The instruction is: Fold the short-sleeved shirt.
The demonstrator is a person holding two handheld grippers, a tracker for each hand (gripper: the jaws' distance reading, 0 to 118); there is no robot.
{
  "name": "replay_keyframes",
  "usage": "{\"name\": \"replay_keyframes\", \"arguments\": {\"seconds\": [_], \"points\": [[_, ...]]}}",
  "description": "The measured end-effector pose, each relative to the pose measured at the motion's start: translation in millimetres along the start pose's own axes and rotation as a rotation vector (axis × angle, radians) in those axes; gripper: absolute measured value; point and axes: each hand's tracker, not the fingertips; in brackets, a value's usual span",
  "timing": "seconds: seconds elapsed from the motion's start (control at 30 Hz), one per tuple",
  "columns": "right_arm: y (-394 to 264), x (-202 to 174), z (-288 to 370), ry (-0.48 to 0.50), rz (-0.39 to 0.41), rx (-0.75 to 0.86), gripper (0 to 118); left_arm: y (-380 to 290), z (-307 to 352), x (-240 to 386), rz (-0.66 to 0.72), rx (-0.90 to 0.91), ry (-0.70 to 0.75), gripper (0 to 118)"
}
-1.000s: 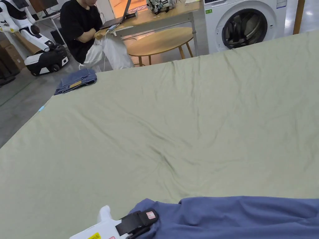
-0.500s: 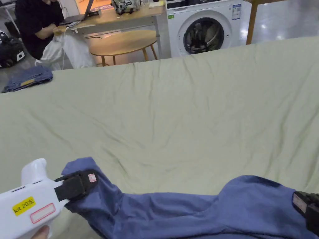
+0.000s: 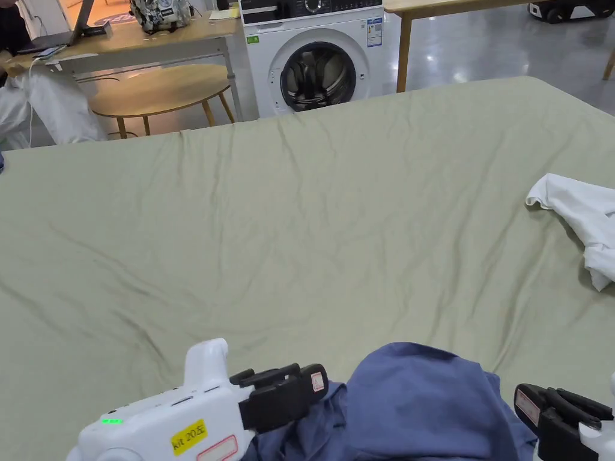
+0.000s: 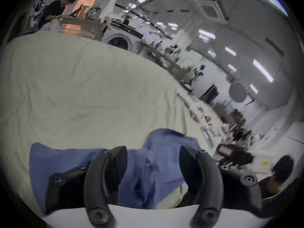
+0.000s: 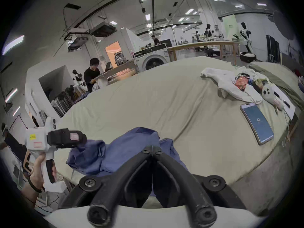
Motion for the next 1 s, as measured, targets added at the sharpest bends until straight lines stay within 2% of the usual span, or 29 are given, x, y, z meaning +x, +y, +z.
{"name": "replay_keyframes", "arguments": {"seconds": [0.03, 0.07, 0.1, 0.17, 0.23, 0.3, 0.33, 0.43, 0.47, 0.53, 0.57, 0.6, 0.7, 0.77, 0.87, 0.93, 0.97, 1.0], "points": [[-1, 1, 0, -0.004, -0.007, 0.000, 0, -1, 1, -5, 0.030, 0.003, 0.016, 48], [-2, 3, 1, -0.006, -0.012, -0.001, 0, 0, 3, -5, 0.053, 0.002, 0.041, 11], [-3, 4, 1, -0.006, -0.017, -0.001, 0, -5, -1, -9, 0.066, 0.003, 0.060, 0], [-4, 4, 1, -0.009, -0.028, -0.005, 0, -18, -16, -11, 0.068, -0.040, 0.130, 0], [-5, 4, 0, -0.004, -0.035, -0.011, 0, -34, -41, -6, 0.059, -0.169, 0.076, 0], [-6, 1, -1, -0.001, -0.036, -0.016, 0, -52, -65, 0, 0.011, -0.255, 0.161, 0], [-7, -1, -2, 0.002, -0.031, -0.021, 0, -54, -69, 0, -0.011, -0.243, 0.162, 0], [-7, -6, -3, 0.011, -0.016, -0.029, 0, -35, -40, 1, 0.098, -0.161, 0.087, 0], [-7, -6, -3, 0.022, -0.014, -0.029, 0, -30, -18, -4, 0.052, -0.070, 0.042, 7], [-6, -7, -6, 0.027, -0.020, -0.032, 0, -16, 21, -6, 0.010, -0.022, -0.005, 47], [-6, -7, -7, 0.031, -0.023, -0.035, 0, -10, 44, -10, 0.010, 0.021, 0.069, 70], [-6, -7, -8, 0.035, -0.023, -0.037, 0, -6, 73, -12, 0.018, 0.055, 0.106, 76], [-7, -6, -10, 0.038, -0.015, -0.047, 0, -5, 121, -49, 0.132, 0.118, 0.126, 76], [-7, -6, -10, 0.036, -0.011, -0.050, 0, -9, 132, -87, 0.251, 0.076, 0.146, 76], [-8, -6, -11, 0.034, -0.014, -0.055, 0, -23, 117, -125, 0.335, 0.067, 0.173, 76], [-7, -6, -9, 0.035, -0.013, -0.058, 0, -32, 96, -142, 0.443, 0.053, 0.083, 75], [-7, -7, -9, 0.032, -0.012, -0.059, 0, -37, 81, -148, 0.497, 0.037, 0.043, 63], [-7, -7, -7, 0.029, -0.009, -0.059, 0, -43, 67, -146, 0.537, 0.020, 0.021, 40]]}}
